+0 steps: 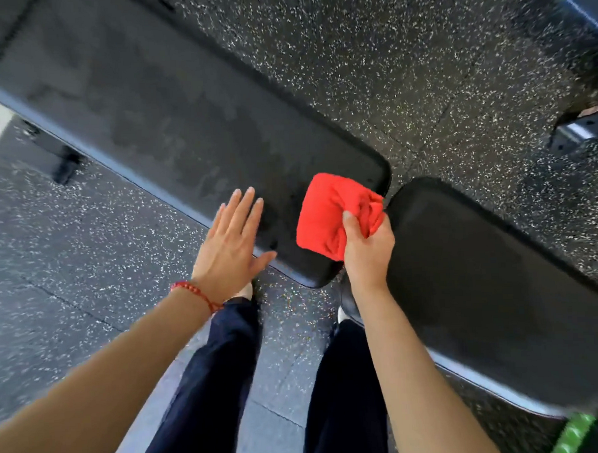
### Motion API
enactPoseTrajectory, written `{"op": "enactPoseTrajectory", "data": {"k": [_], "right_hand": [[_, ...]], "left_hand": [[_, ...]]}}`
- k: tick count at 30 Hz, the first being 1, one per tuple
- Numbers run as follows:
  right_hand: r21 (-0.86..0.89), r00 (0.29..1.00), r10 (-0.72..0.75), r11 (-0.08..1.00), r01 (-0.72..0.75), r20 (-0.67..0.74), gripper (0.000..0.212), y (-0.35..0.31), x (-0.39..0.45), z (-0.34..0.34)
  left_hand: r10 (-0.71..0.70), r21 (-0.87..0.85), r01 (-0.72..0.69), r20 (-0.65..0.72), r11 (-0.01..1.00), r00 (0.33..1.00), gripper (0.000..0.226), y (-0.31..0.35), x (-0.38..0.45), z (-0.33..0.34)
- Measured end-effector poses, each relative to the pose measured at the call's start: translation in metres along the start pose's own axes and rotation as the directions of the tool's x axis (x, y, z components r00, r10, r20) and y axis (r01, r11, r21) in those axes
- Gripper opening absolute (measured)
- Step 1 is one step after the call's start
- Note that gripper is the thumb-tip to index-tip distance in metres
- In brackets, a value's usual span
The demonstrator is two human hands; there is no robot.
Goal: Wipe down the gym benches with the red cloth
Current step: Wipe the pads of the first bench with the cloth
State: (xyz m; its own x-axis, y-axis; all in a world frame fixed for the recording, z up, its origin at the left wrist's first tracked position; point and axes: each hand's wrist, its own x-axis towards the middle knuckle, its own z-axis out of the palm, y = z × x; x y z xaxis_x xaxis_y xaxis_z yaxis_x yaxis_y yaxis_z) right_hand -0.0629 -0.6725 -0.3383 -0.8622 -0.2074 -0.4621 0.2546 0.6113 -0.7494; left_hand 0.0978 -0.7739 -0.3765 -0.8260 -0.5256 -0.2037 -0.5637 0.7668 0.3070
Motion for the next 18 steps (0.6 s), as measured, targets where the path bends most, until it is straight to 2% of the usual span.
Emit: {"op": "enactPoseTrajectory", "data": {"k": [3, 6, 11, 18], "right_hand": [[0.006, 0.998, 0.044, 0.999, -0.044, -0.045, 0.034, 0.002, 0.004, 0.017], [0.045, 0.991, 0.127, 0.991, -0.125, -0.05, 0.041, 0.002, 0.001, 0.02], [0.049, 0.975, 0.207, 0.978, -0.203, -0.081, 0.066, -0.004, -0.008, 0.028], [0.08, 0.959, 0.182, 0.982, -0.168, -0.218, 0.052, -0.012, 0.01, 0.044]], "left_hand": [[0.025, 0.037, -0.028, 0.082, 0.999, 0.996, 0.095, -0.029, 0.009, -0.003], [0.043, 0.047, -0.05, 0.146, 0.998, 0.988, 0.099, -0.043, 0.01, -0.002], [0.051, 0.099, -0.068, 0.168, 0.993, 0.984, 0.104, -0.043, 0.007, 0.005], [0.048, 0.111, -0.06, 0.107, 0.992, 0.993, 0.108, -0.041, 0.007, 0.014]]}}
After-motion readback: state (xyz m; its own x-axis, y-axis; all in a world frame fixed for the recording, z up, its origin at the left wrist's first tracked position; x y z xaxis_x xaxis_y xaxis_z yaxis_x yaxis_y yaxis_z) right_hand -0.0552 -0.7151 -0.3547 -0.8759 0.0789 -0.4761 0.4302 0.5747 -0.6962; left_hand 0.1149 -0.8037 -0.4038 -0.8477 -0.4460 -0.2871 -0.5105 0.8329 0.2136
